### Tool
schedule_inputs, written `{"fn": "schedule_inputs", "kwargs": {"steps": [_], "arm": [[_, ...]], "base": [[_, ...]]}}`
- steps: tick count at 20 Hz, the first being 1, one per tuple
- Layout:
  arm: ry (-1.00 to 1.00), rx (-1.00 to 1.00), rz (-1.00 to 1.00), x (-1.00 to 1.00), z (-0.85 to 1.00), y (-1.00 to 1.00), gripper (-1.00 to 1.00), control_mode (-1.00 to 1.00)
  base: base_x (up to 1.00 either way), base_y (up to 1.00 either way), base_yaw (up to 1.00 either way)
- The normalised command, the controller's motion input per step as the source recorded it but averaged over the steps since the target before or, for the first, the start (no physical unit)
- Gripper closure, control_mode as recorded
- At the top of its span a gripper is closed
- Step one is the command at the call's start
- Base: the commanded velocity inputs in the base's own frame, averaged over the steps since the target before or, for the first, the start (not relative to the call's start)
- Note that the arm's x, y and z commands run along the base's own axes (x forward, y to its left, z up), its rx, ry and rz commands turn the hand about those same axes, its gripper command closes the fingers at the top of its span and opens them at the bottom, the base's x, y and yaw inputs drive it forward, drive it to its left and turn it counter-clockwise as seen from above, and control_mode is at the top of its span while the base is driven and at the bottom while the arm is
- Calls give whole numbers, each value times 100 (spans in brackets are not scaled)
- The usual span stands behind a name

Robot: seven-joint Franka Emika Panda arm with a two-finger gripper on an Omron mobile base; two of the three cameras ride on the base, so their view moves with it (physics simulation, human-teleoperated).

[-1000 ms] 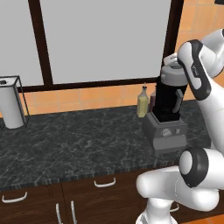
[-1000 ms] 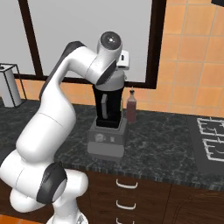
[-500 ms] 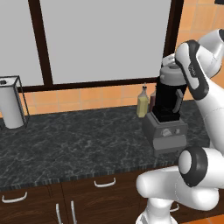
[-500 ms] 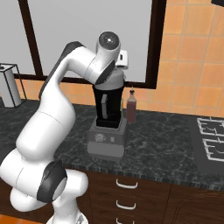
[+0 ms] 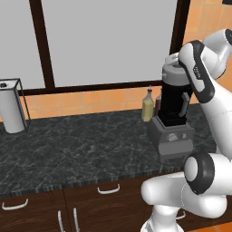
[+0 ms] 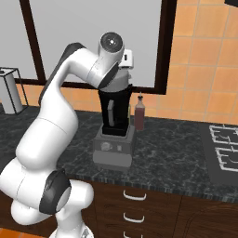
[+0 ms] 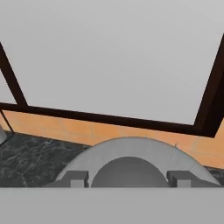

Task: Close the lid blender by securely placing the lid on top.

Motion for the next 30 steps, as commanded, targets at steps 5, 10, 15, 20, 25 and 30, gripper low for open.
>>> {"fn": "schedule_inputs", "kwargs": {"steps": [5, 10, 15, 20, 25, 30], "arm": [[-8, 0, 0, 0, 3, -2, 100, -100], [-1, 0, -2, 0, 4, -22, 100, -100], [5, 0, -4, -3, 34, -15, 100, -100], [9, 0, -3, -9, 55, 0, 100, -100], [6, 0, -3, -16, 48, -6, 100, -100], [0, 0, -2, -7, 20, -12, 100, -100]], "base": [[0, 0, 0], [0, 0, 0], [0, 0, 0], [0, 0, 0], [0, 0, 0], [0, 0, 0]]}}
